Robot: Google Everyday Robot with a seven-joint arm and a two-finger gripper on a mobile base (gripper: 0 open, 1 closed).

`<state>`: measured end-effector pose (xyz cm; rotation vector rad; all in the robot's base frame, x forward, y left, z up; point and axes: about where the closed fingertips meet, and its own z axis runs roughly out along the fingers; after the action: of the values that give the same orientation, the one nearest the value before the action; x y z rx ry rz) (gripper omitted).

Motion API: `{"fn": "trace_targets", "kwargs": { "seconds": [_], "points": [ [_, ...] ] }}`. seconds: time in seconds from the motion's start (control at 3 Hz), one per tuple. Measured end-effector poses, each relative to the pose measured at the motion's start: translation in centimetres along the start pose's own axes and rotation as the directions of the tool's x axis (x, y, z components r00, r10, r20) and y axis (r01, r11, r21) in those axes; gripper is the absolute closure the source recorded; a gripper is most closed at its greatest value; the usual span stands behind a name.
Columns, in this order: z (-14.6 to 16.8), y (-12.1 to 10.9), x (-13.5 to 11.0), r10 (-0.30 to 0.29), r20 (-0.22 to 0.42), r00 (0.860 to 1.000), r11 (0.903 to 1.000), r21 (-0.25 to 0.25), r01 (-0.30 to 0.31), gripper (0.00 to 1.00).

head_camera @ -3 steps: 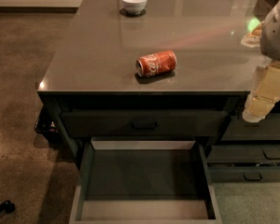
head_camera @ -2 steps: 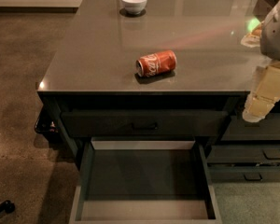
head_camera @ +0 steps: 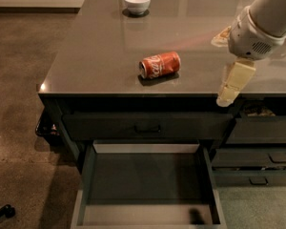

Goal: Place coke can into middle drawer

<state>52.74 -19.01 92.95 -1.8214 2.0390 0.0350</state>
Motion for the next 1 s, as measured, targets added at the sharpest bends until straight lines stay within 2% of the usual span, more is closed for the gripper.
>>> {"fn": "trace_targets", "kwargs": {
  "seconds": [0.33, 0.67, 1.0],
  "points": [
    [0.0, 0.0, 0.0, 0.000, 0.000, 1.000, 1.0000, 0.000, 0.000, 0.00],
    [1.1, -1.9, -0.8, -0.038, 0.027, 0.999, 0.9992, 0.010, 0.038, 0.00],
    [3.6, -5.6, -2.8, -0.123, 0.074, 0.990, 0.9924, 0.007, 0.122, 0.00]
  ]
}}
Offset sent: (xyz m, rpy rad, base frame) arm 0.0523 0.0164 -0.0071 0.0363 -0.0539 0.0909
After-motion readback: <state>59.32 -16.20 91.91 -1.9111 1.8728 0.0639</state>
